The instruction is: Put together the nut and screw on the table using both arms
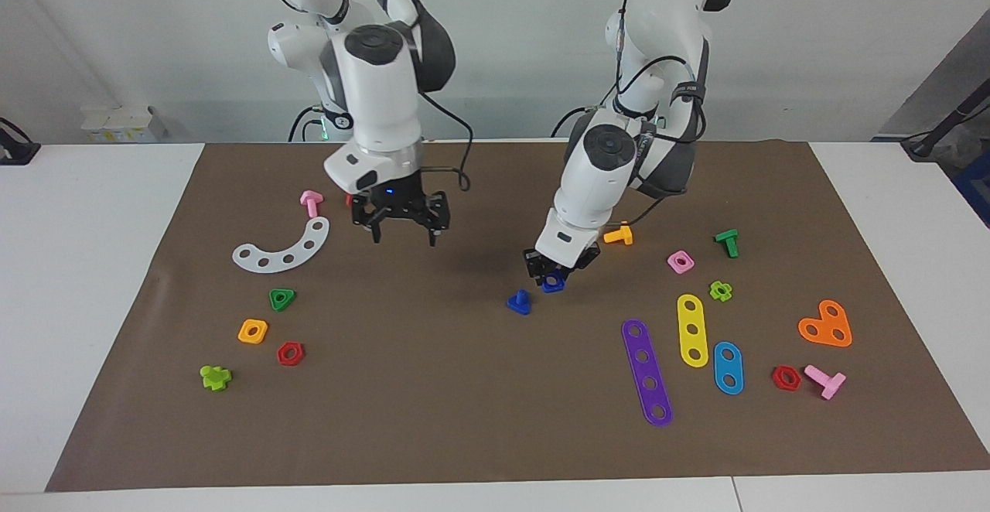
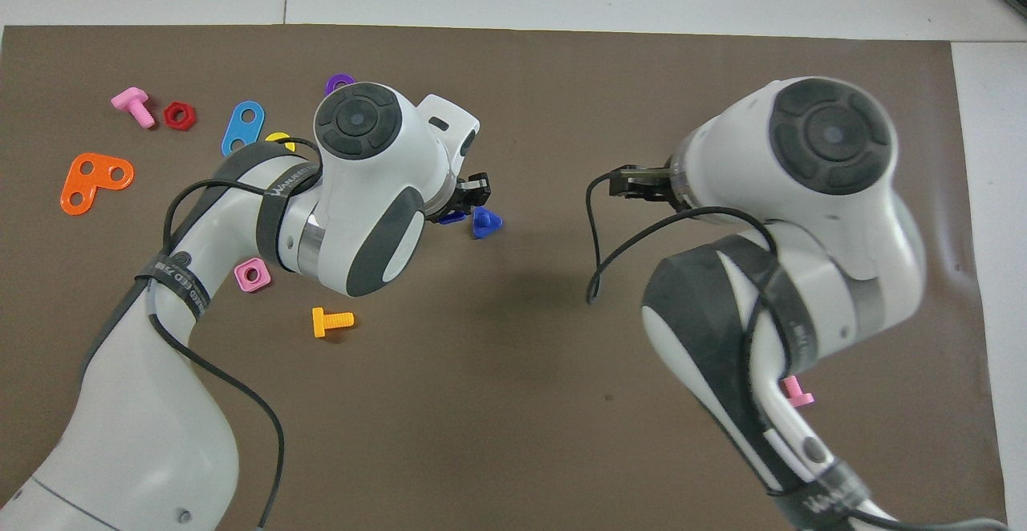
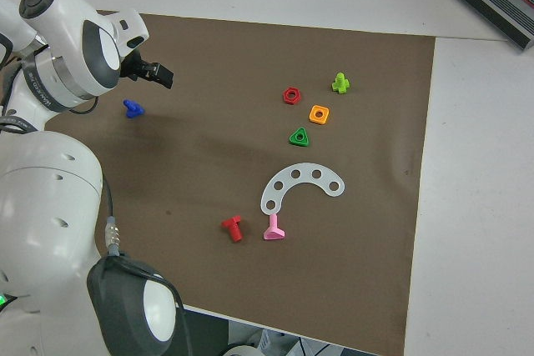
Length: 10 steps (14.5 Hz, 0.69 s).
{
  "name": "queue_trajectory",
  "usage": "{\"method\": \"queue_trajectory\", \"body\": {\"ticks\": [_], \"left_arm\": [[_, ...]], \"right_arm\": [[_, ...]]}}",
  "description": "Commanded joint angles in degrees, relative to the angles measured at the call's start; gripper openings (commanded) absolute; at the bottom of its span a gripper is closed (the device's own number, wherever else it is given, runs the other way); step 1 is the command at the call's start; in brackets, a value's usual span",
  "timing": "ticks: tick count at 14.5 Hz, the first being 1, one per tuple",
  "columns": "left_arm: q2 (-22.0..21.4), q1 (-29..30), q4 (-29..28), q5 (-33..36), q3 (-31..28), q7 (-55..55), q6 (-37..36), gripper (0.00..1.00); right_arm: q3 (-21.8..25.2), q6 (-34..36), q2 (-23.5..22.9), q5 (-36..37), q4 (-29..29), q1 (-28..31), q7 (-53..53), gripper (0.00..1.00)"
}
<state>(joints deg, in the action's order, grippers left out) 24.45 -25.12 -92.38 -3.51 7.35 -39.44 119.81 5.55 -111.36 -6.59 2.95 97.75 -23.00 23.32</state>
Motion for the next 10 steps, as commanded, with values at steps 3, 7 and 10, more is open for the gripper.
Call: {"method": "queue_trajectory", "body": {"ticks": [3,7,10], "left_arm": [[2.5,-3.2,1.8,0.3,-1.2,-4.1,2.4,0.0],[3.1,-3.9,1.4,1.0,-1.3,-5.2,4.3,0.0],[3.6,-3.9,1.2,1.4,-1.4,-5.2,6.0,0.0]], "right_arm": [[-0.6,7.6,7.4,-1.5,0.9,10.7,-7.1,1.0],[-0.2,18.6,7.8,-1.9,-6.7,16.6,-13.3,1.0],[-0.2,26.0,8.5,-1.5,-12.0,19.3,-17.9,1.0]]}}
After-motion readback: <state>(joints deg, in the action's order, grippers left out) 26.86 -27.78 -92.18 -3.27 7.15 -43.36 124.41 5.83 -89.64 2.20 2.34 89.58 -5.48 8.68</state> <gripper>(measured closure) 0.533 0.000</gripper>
